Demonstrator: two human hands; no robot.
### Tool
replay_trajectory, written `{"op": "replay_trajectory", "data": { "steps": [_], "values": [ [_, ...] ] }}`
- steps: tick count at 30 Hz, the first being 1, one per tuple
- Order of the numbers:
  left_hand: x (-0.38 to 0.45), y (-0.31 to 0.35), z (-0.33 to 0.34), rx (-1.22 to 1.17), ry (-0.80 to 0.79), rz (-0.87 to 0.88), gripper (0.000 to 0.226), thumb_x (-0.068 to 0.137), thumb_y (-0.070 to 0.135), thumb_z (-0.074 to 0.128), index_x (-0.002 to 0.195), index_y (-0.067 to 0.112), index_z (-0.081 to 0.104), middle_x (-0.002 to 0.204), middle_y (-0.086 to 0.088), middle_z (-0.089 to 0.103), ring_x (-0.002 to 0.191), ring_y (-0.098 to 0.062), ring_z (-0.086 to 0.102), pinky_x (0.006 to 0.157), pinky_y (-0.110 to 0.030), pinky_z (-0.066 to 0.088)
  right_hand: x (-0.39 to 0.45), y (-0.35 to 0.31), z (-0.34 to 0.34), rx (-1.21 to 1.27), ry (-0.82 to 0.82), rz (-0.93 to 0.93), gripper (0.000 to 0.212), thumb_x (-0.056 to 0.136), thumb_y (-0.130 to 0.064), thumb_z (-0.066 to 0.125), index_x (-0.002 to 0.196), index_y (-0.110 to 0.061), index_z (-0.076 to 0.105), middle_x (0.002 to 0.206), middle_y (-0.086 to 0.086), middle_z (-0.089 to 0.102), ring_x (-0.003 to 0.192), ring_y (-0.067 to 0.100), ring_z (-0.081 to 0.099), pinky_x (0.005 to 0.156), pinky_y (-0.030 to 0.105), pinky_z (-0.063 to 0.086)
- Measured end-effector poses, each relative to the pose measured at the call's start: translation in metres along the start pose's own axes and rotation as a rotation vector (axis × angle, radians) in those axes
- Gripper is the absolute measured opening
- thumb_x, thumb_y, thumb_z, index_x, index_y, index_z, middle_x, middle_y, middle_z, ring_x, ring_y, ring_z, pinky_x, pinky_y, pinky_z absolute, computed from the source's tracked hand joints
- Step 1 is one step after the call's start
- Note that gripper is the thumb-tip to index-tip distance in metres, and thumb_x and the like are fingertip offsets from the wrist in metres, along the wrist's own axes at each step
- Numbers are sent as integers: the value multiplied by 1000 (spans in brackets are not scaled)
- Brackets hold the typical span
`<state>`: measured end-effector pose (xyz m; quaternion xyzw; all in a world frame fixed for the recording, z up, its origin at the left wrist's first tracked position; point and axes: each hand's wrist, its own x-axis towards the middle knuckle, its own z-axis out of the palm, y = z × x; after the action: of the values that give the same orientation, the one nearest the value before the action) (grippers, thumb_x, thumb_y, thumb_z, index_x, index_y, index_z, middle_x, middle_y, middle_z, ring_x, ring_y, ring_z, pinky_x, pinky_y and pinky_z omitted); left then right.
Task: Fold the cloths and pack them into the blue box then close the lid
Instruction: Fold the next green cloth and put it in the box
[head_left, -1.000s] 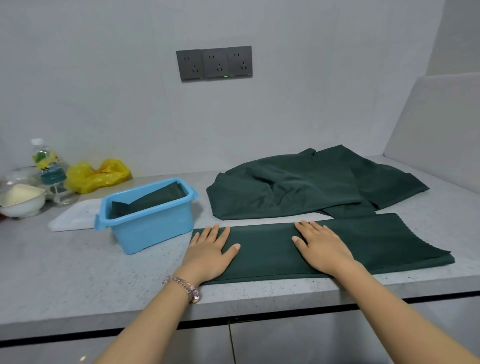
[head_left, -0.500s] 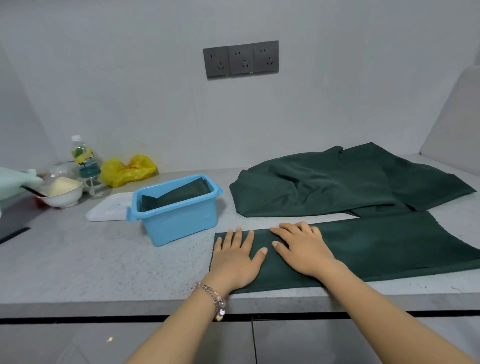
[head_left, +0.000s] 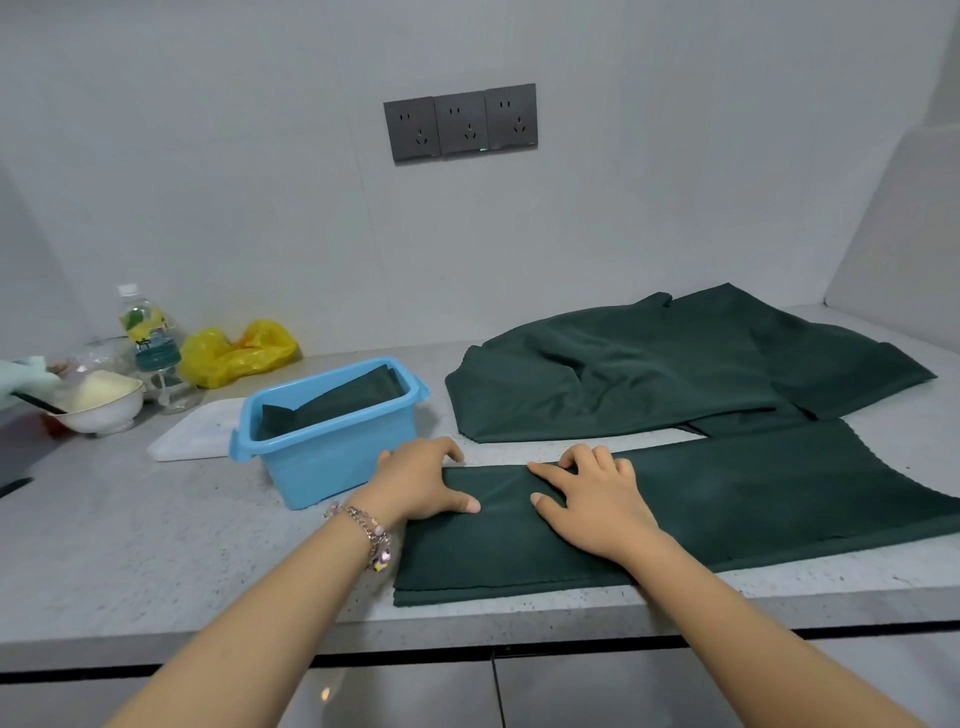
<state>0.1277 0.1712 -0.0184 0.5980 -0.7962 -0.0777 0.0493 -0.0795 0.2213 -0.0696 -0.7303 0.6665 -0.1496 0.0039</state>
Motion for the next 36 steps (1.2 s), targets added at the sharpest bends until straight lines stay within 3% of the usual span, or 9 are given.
{"op": "replay_trajectory", "data": {
  "steps": [6,12,16,20,24,26,30,34,36],
  "values": [
    [7,9,-13,-58,-59,-77,47,59,47,84,78,17,54,81,4,57,81,-17,55,67,-28,43,4,1,-13,100,-159,35,57,88,-60,37,142,-44,29,132,-10,31,127,13,19,103,29,12],
    [-4,5,-29,-485,45,-132,37,64,23,85,92,20,60,83,10,55,73,-3,52,58,-18,39,-1,16,-42,228,-494,8,87,79,-59,60,148,-39,12,151,-14,12,138,18,7,115,34,13],
    [-9,12,-50,-842,100,-143,40,69,13,83,103,19,63,90,2,63,77,-12,64,63,-24,51,-1,19,-55,184,-657,-52,111,72,-55,72,149,-33,-4,156,-13,-8,143,17,-8,117,36,5],
    [-11,27,-58,-987,68,-128,36,73,10,79,103,20,61,86,-3,69,64,-12,66,50,-21,51,-1,20,-54,147,-711,-81,121,67,-54,76,148,-31,-11,155,-13,-16,143,16,-15,117,39,2],
    [-8,49,-69,-1213,-79,-86,10,83,4,67,85,12,63,79,-5,69,68,-16,63,67,-26,53,-6,31,-55,584,-591,-44,107,66,-39,82,149,-31,14,154,-12,19,139,7,20,115,27,18],
    [-4,65,-72,-1254,-174,-49,11,87,3,61,80,10,64,75,-5,68,69,-15,60,69,-25,51,-13,39,-56,928,-385,69,80,72,-31,79,140,-29,39,142,-12,42,129,3,40,111,26,29],
    [5,101,-73,-1299,-253,-4,13,90,4,58,78,7,61,66,-3,67,56,-8,64,54,-17,54,-22,55,-58,1140,55,238,23,86,-24,66,109,-23,67,104,-9,68,93,3,62,83,20,46],
    [11,147,-53,-1253,-227,-1,4,88,6,63,92,4,62,65,1,70,52,-4,65,45,-16,50,-38,73,-71,1258,139,430,24,94,-30,51,95,-11,65,68,1,66,54,15,58,41,20,39],
    [13,163,-38,-1271,-203,-45,32,87,4,64,115,-4,53,87,-13,68,51,-11,66,44,-20,53,-45,80,-78,1252,170,498,31,96,-37,46,94,-12,64,61,2,63,48,17,55,35,19,35]
  ]
}}
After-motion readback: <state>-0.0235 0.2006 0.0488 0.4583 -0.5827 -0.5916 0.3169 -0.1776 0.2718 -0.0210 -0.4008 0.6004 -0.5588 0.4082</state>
